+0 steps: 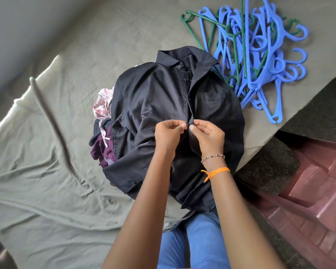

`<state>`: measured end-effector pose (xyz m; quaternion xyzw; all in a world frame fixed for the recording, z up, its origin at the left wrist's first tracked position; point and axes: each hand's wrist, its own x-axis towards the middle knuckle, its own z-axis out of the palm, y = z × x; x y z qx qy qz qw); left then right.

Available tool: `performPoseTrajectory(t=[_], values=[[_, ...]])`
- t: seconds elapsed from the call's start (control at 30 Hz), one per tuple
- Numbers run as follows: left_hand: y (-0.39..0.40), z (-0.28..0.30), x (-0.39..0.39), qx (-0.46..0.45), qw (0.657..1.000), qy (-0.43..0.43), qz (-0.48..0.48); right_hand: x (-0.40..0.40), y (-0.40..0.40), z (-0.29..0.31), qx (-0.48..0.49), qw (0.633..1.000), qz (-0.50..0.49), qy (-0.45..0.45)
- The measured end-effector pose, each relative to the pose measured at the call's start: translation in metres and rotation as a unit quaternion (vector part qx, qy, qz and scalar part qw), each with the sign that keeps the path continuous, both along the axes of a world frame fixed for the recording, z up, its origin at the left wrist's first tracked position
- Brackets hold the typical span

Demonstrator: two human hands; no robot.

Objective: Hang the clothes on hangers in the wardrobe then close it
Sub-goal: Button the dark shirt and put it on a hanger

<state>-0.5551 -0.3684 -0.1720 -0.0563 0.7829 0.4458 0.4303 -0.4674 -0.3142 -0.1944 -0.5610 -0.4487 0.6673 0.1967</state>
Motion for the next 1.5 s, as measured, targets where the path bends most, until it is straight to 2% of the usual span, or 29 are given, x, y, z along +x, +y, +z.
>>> performPoseTrajectory(t=[0.23,0.43,0.57,0.73,0.8,0.9,1.03,1.1,1.17,1.27,1.33,1.4,1.5], values=[[0.002,-0.004,0.003,-0.014,1.000,0.023,0.006,0.002,0.000,0.004,0.052,0.997,0.053,-0.017],[0.000,-0.006,-0.003,0.009,0.999,0.008,-0.040,0.005,0.003,0.002,0.061,0.994,0.082,-0.024],[0.000,-0.005,-0.009,0.020,0.999,-0.036,-0.028,-0.003,0.005,0.000,0.093,0.990,0.096,-0.041],[-0.003,-0.012,-0.005,0.013,0.999,0.001,-0.043,-0.002,0.002,-0.005,0.111,0.986,0.117,-0.047],[-0.002,-0.013,-0.006,0.006,0.998,0.004,-0.069,0.002,0.004,-0.008,0.084,0.989,0.111,-0.051],[0.000,-0.014,-0.011,0.018,0.992,-0.004,-0.122,0.008,0.008,-0.010,-0.023,0.994,0.104,-0.014],[-0.001,-0.014,-0.018,0.027,0.985,-0.031,-0.166,0.009,0.013,-0.004,-0.089,0.989,0.121,0.017],[-0.004,-0.014,-0.023,0.050,0.979,-0.066,-0.186,0.008,0.014,-0.001,-0.161,0.979,0.117,0.047],[-0.007,-0.015,-0.026,0.088,0.974,-0.109,-0.180,0.008,0.015,0.000,-0.214,0.968,0.106,0.081],[-0.009,-0.019,-0.021,0.116,0.976,-0.116,-0.142,0.005,0.018,0.003,-0.205,0.970,0.109,0.074],[-0.011,-0.020,-0.013,0.121,0.981,-0.079,-0.126,0.003,0.017,0.004,-0.198,0.974,0.098,0.058],[-0.016,-0.021,-0.005,0.085,0.983,0.030,-0.162,0.001,0.014,0.004,-0.209,0.974,0.073,0.037],[-0.033,-0.021,0.010,-0.020,0.935,0.251,-0.251,0.005,0.003,-0.001,-0.187,0.981,0.051,0.008]])
